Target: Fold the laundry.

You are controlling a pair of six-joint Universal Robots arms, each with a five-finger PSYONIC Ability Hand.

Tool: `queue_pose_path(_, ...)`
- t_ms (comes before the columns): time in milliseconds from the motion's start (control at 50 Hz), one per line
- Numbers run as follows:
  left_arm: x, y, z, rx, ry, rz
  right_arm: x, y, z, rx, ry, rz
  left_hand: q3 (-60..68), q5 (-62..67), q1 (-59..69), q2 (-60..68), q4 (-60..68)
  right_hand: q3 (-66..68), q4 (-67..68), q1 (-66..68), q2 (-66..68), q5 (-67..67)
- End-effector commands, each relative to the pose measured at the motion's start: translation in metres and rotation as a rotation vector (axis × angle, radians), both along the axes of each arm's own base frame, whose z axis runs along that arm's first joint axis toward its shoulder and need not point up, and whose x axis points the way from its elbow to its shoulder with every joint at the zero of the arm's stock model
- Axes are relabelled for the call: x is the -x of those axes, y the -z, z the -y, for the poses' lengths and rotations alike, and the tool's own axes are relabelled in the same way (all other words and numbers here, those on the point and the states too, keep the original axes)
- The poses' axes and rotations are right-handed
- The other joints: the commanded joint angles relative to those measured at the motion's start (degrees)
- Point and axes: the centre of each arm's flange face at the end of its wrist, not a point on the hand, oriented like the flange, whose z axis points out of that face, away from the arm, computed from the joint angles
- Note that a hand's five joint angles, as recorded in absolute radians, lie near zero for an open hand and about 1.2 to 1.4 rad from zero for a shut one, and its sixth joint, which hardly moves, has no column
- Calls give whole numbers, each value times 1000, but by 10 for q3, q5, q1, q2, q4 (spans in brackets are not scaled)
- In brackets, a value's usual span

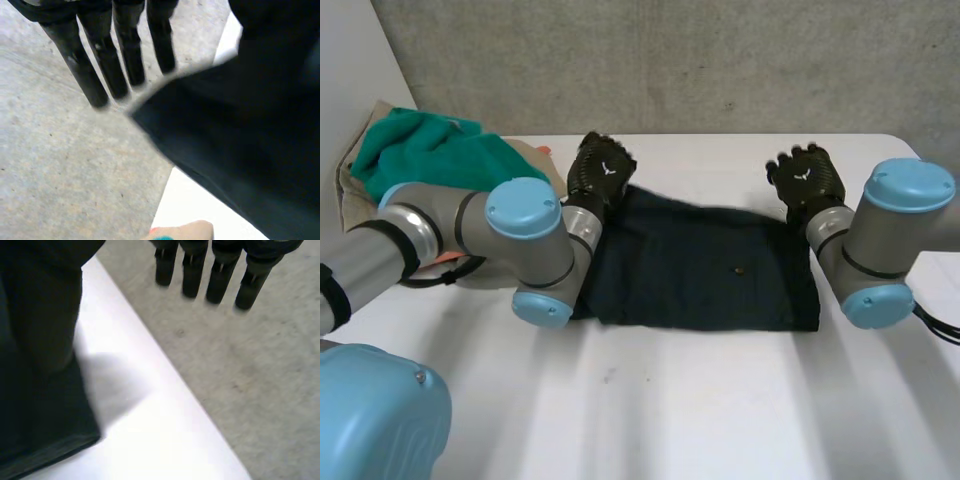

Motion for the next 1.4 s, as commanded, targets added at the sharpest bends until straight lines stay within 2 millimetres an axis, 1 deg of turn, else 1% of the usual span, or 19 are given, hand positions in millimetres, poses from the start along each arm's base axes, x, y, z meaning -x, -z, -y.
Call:
queue_pose_path(20,4,-7,-7,45,-30,-51,1,-27,-3,48,40,61,-336,-334,-294,-334,-333,-102,-104,-86,-92,-96)
queue_pose_path(100,-1,-44,-29,58,-27,-85,12,-46,-36,-101,44,77,-336,-334,-294,-334,-333,-102,-104,-86,-92,-96)
queue_pose_path(180,-14,-62,-50,23,-17,-116,24,-56,-76,-308,42,125,-336,-334,-294,-334,-333,-102,-104,-86,-92,-96)
queue_pose_path(280,-28,-71,-71,-47,-7,-183,38,-31,-100,-552,44,172,-336,-334,-294,-334,-333,-98,-100,-82,-88,-91)
queue_pose_path(520,-42,-52,-90,-209,2,-274,45,21,-94,-564,34,192,-336,-334,-294,-334,-333,60,58,76,70,66)
queue_pose_path(620,-44,-48,-92,-223,-2,-266,50,27,-87,-542,80,159,-336,-334,-294,-334,-333,596,595,612,607,603)
queue_pose_path(680,-46,-48,-93,-225,-4,-266,59,27,-86,-515,134,120,-336,-334,-294,-334,-333,598,596,614,608,604)
queue_pose_path(760,-47,-53,-95,-218,-2,-272,79,10,-81,-458,184,89,-336,-334,-294,-334,-333,598,596,614,608,604)
queue_pose_path(840,-52,-62,-100,-208,-3,-281,125,-15,-70,-350,272,-61,-336,-334,-294,-334,-333,598,596,614,608,604)
queue_pose_path(920,-57,-70,-106,-200,2,-292,141,-31,-64,-272,292,-191,-336,-334,-294,-334,-333,598,596,614,608,604)
queue_pose_path(960,-58,-72,-108,-199,2,-294,132,-39,-67,-235,262,-223,-336,-334,-294,-334,-333,598,596,614,608,604)
queue_pose_path(1060,-60,-79,-113,-194,9,-310,42,-68,-103,-73,-37,-249,-336,-334,-294,-334,-333,598,596,614,608,604)
queue_pose_path(1100,-61,-82,-114,-193,9,-320,20,-68,-116,-53,-128,-248,-336,-334,-294,-334,-333,598,596,614,608,604)
queue_pose_path(1200,-64,-86,-118,-201,13,-336,-36,-35,-166,-45,-434,-318,-336,-334,-294,-334,-333,598,596,614,608,604)
queue_pose_path(1220,-65,-87,-120,-204,12,-342,-52,-22,-190,-37,-554,-371,-336,-334,-294,-334,-333,598,596,614,608,604)
queue_pose_path(1320,-66,-91,-122,-203,17,-356,-66,10,-226,-1,-714,-536,-336,-334,-294,-334,-333,598,596,614,608,604)
queue_pose_path(1340,-66,-92,-123,-201,19,-359,-65,12,-227,2,-718,-550,-336,-334,-294,-334,-333,551,550,568,562,558)
queue_pose_path(1360,-65,-94,-122,-200,20,-362,-66,12,-228,6,-726,-549,-336,-334,-294,-334,-333,188,187,204,199,195)
queue_pose_path(1400,-65,-96,-121,-194,20,-366,-66,11,-229,-4,-728,-524,-336,-334,-294,-334,-333,-102,-104,-86,-92,-96)
